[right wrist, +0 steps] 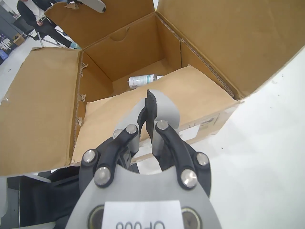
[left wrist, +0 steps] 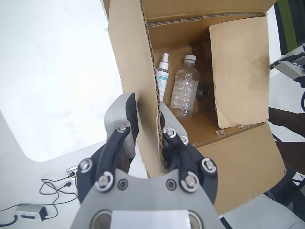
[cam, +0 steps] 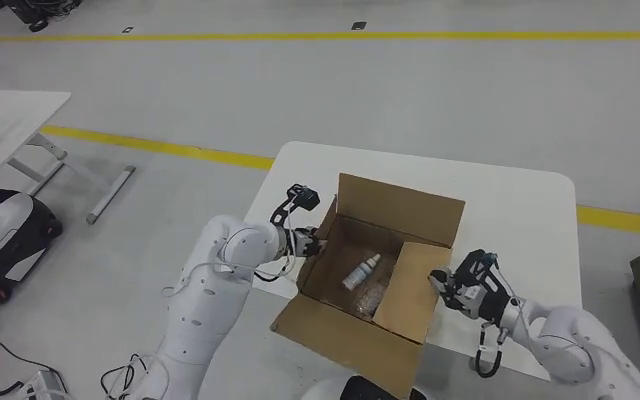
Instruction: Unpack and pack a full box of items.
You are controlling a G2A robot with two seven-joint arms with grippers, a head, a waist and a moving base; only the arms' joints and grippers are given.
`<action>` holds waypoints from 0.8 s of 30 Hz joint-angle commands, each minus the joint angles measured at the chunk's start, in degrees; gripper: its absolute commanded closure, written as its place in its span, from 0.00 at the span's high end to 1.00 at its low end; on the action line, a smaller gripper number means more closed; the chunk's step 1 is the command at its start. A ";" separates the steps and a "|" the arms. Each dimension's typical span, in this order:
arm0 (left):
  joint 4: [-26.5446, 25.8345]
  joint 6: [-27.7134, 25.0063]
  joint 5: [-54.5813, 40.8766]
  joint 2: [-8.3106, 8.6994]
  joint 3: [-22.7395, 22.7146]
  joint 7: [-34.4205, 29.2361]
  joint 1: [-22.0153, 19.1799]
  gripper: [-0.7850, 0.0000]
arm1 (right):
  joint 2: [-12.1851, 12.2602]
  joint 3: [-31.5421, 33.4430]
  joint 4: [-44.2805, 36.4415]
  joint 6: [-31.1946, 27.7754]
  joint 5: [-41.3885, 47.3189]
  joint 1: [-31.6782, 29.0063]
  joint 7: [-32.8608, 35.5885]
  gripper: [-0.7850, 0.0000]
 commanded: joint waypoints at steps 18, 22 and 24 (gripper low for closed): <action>-1.34 6.53 32.37 1.86 3.13 8.05 2.30 1.00 | -0.76 -1.98 3.10 1.29 -0.88 2.71 2.60 0.00; 2.46 8.44 34.43 1.63 4.95 8.72 1.48 1.00 | -0.84 -2.06 2.85 1.22 -1.01 2.97 2.52 0.00; 4.05 8.72 35.11 1.53 5.79 8.92 0.95 1.00 | -0.85 -2.00 2.60 1.26 -1.07 3.02 2.56 0.00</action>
